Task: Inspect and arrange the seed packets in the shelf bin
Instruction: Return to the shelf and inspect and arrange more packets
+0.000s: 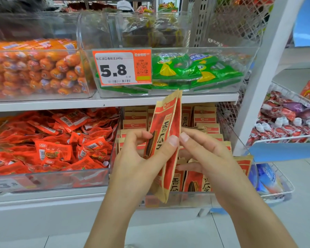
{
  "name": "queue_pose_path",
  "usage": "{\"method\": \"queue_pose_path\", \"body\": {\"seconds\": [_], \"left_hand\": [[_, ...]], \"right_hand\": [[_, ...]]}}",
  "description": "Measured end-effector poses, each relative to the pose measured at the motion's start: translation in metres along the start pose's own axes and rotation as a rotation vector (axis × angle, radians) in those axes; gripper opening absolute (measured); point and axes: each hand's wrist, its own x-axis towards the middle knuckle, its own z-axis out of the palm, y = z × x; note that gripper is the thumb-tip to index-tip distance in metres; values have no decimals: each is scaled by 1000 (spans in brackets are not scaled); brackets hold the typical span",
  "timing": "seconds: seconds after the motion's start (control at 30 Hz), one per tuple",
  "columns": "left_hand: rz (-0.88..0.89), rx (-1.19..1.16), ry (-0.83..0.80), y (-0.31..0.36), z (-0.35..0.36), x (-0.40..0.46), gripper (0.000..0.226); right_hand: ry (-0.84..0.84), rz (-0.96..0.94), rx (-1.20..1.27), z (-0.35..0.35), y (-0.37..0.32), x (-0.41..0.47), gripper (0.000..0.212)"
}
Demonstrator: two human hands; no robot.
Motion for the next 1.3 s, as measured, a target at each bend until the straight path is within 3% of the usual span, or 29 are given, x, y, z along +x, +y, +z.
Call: {"method": "queue_pose_path", "body": {"seconds": [0.13,0.27,0.4,0.63,0.73,1.13,1.3], "left_hand": [[12,-43,-66,8,4,-6,61],[-86,-76,-293,14,5,-11,61],[-140,1,-400,10,11,-11,59],[-131,24,-318,9,17,-10,53],[-114,29,-301,5,20,-6,40],[-69,22,-281,1,24,-6,32],[-45,15,-299,4,23,-9,54]], "right_hand": [[52,-32,-19,-3,-2,1,36],[140,-27,46,-7,-2,4,54],[179,13,109,-11,-3,3,45],[104,23,45,-9,1,4,39],[104,34,48,-9,2,6,39],[121,20,87,-11,4,7,33],[148,11,101,-12,5,7,18]]}}
